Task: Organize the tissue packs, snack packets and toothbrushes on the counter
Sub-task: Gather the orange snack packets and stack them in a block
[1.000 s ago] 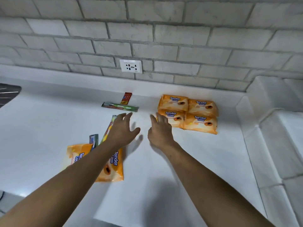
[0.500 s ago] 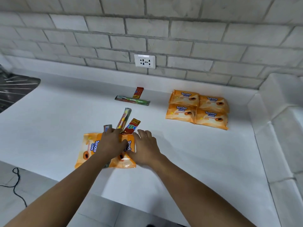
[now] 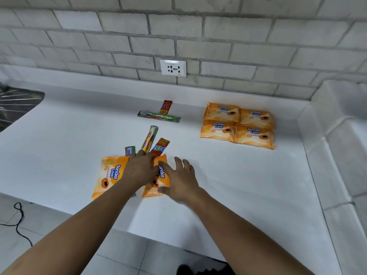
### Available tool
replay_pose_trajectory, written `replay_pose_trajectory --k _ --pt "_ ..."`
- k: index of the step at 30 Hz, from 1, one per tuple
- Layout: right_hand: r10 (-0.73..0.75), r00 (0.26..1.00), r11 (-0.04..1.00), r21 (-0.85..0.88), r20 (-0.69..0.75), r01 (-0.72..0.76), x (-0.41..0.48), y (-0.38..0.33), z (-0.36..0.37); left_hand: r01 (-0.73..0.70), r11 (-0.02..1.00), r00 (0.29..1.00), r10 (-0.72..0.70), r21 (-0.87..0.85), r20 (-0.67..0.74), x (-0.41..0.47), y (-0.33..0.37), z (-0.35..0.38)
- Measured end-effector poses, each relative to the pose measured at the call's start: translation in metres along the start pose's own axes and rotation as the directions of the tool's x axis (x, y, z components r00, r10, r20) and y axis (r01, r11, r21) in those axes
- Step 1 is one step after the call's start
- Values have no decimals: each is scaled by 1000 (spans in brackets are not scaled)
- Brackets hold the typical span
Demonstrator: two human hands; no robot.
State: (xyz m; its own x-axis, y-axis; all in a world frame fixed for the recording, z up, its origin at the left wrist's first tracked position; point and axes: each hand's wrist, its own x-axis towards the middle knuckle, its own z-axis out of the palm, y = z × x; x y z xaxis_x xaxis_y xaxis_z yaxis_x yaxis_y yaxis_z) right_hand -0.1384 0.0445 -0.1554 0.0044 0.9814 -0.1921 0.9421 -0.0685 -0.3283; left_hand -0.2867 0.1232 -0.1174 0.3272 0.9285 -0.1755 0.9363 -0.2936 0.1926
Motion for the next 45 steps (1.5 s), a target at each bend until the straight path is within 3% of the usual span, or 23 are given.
replay_pose_trajectory --k 16,21,25,29,33,38,45 --pt "40 999 999 -19 26 -40 -19 71 -38 -95 994 994 92 52 57 -6 46 13" --pt "123 990 992 -25 -61 -125 -25 90 -38 -72 997 994 75 -37 82 -4 58 23" --pt "286 942 955 -28 -178 -295 -30 104 -35 -16 988 992 35 -156 121 0 72 26" --pt "360 910 929 -8 -206 -369 -29 113 -35 30 953 989 16 -301 148 8 83 29" --pt "437 872 900 94 -221 -427 -25 126 -41 151 868 976 -55 -474 212 18 99 28" --pt "499 849 855 255 -175 -451 -19 142 -49 200 722 970 -50 -662 238 27 119 27" --pt "596 795 661 630 -109 -409 -8 173 -73 220 464 973 -46 -858 225 53 154 27"
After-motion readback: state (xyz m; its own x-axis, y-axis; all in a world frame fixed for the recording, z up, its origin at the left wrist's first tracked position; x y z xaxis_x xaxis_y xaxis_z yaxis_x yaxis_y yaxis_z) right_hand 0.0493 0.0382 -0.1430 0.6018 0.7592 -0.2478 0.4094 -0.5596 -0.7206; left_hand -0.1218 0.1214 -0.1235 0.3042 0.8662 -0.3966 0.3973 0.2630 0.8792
